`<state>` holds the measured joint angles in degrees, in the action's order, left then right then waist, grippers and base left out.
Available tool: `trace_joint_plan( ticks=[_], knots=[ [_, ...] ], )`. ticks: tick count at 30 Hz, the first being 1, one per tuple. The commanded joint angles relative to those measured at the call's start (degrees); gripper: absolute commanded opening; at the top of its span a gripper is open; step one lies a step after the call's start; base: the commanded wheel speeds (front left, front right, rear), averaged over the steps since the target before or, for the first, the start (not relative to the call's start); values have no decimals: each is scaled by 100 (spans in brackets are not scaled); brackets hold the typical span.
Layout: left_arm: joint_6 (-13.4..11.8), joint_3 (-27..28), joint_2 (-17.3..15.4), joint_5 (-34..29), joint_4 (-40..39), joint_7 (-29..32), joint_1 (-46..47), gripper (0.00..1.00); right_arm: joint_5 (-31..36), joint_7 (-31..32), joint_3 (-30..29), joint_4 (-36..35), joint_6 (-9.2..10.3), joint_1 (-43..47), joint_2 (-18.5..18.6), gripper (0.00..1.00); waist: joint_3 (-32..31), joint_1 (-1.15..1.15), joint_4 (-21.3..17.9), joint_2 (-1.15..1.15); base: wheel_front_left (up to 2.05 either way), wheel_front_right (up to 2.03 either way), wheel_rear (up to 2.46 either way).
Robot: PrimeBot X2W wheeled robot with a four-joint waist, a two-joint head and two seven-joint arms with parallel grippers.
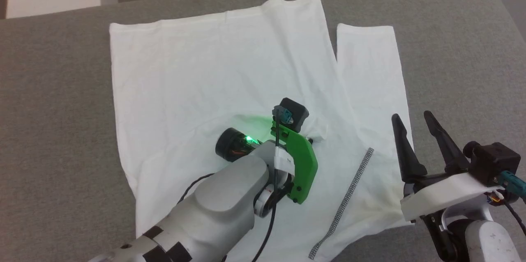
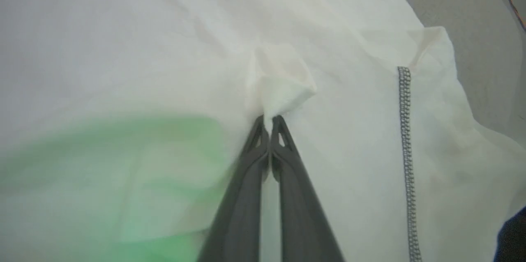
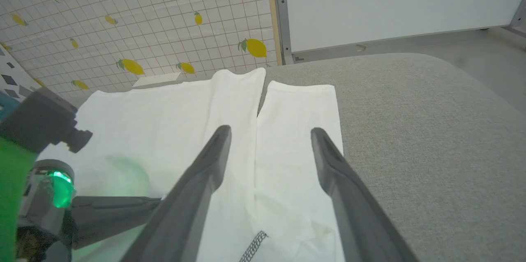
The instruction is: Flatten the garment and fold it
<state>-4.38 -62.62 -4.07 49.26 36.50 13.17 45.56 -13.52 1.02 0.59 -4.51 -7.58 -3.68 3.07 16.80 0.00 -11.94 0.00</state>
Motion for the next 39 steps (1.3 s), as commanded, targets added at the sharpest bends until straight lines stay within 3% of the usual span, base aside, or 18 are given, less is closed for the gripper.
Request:
trace_joint_plan(
  ticks=[1,3,4,5,8,12,16,21,25,29,34,39],
  knots=[
    [118,-53,35,108,106,87,8,0,-46,-61,13,46,9,-96,-18,100,159,0,-151,0,0,0,0],
    [253,-110,57,196,217,201,-23,45,-60,-88,1,96,9,-94,-18,100,156,0,-130,0,0,0,0],
    [308,-117,66,248,236,233,-36,87,-59,-97,-14,116,9,-93,-18,100,148,0,-108,0,0,0,0],
    [370,-119,76,301,233,245,-42,100,-54,-97,-33,138,9,-95,-18,100,131,0,-73,0,0,0,0],
    [442,19,91,414,91,-8,-19,100,-4,-61,-93,158,9,-118,-18,100,73,0,38,0,0,0,0],
    [518,390,79,477,-359,-800,45,100,98,44,-266,159,9,-166,35,100,-19,0,285,0,0,0,0],
    [291,881,-216,322,-777,-1816,77,100,138,220,-449,250,9,-373,195,100,-79,0,496,0,0,0,0],
    [-102,1567,-876,160,-1200,-2672,-156,100,161,552,-702,557,9,-909,406,100,-34,0,716,0,0,0,0],
    [-415,2345,-1397,-145,-1645,-2808,-582,100,83,856,-924,1074,9,-1514,580,100,96,0,870,0,0,0,0],
    [-567,3374,-1644,-763,-2291,-2814,-1220,100,-26,1234,-1243,1695,9,-2165,723,100,295,0,1040,0,0,0,0],
    [-569,4454,-1589,-1535,-2934,-2815,-1913,100,23,1880,-1658,2459,9,-2958,948,100,647,0,1238,0,0,0,0],
    [-337,5274,-1289,-2138,-3347,-2816,-2342,100,291,2479,-2036,3108,9,-3691,1133,100,1031,0,1408,0,0,0,0]
  ],
)
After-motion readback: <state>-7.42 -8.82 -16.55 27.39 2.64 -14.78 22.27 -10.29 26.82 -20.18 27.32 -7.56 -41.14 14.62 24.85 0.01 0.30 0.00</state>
